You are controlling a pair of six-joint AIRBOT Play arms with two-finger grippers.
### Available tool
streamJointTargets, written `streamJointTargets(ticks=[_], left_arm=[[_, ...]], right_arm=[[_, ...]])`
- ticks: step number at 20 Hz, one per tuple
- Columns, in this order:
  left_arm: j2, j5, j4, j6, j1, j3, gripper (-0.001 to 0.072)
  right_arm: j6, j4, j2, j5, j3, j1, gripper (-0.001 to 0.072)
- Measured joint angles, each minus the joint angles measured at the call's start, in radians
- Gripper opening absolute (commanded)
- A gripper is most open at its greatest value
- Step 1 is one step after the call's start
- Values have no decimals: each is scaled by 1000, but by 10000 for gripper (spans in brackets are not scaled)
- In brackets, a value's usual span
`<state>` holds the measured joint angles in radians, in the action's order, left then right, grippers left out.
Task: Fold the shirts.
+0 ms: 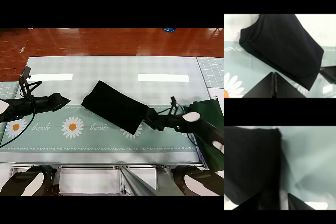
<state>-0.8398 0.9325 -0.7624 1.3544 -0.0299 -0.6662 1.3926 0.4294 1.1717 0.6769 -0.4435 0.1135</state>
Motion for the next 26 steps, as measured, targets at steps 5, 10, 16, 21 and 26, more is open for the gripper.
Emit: streamJointTargets(ticks=[5, 10, 16, 21, 26], left_arm=[[0, -1, 4, 0, 0, 0, 21], [-3, -2, 4, 0, 0, 0, 21], [-11, -1, 3, 0, 0, 1, 21], [-12, 1, 3, 0, 0, 1, 21], [-12, 6, 3, -5, 0, 1, 21]], right_arm=[[-133, -117, 236, 97, -196, 79, 23], [-193, -116, 310, 209, -523, 114, 22], [10, 159, 326, 296, -1038, 45, 22], [151, 289, 324, 431, -1340, -137, 22], [259, 330, 296, 608, -1484, -406, 21]])
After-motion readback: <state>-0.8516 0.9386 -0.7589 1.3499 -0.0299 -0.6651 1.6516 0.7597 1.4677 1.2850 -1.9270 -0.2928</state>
